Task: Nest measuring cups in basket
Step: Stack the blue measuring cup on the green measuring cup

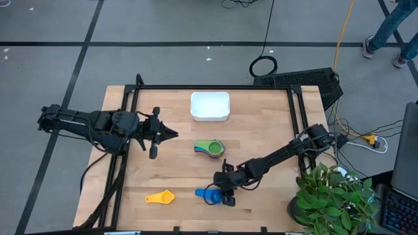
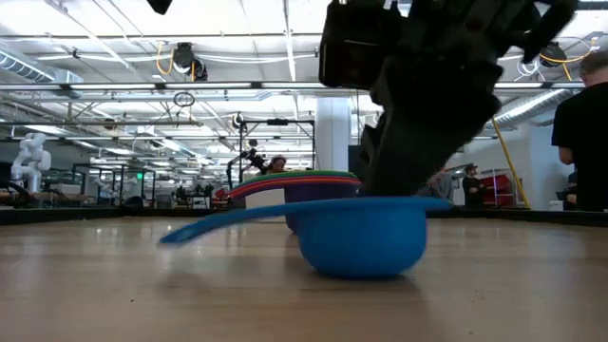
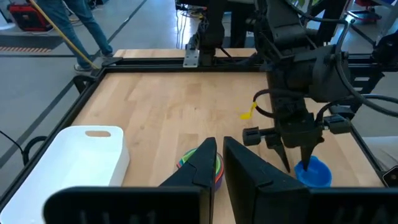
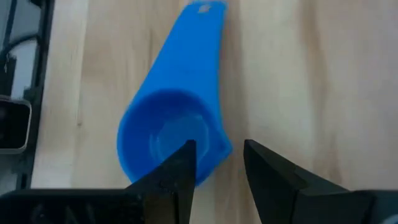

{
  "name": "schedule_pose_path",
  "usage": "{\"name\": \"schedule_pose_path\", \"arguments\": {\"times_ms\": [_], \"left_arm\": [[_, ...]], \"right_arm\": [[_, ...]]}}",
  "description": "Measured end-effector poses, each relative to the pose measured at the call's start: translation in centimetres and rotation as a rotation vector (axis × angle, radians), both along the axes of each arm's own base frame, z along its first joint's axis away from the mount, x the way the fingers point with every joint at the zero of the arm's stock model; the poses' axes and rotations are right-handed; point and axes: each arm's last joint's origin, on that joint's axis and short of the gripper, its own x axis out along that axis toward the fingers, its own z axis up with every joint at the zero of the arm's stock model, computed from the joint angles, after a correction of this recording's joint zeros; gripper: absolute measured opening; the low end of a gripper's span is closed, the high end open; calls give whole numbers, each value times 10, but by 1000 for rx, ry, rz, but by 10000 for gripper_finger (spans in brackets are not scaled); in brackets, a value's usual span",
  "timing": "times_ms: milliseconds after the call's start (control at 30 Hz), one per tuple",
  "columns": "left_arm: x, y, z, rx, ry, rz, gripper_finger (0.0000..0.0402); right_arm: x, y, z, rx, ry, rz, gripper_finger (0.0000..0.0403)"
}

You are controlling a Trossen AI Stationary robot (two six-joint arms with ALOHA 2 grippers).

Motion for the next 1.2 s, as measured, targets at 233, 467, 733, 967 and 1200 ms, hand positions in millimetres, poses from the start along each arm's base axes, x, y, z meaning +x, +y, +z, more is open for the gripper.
{"name": "schedule_pose_path", "arguments": {"times_ms": [233,467,733,967,1200], "left_arm": [[0,0,0,0,0,0,31],[0,0,0,0,1,0,31],[0,0,0,0,4,0,31],[0,0,0,-1,4,1,31],[0,0,0,-1,4,0,31]], "right_arm": [[0,0,-8,0,34,-15,117],[0,0,-5,-20,13,22,16],[-2,-16,20,-68,-43,19,8],[-15,-80,90,-235,-189,-101,8],[-19,-153,110,-251,-232,-128,8]]}}
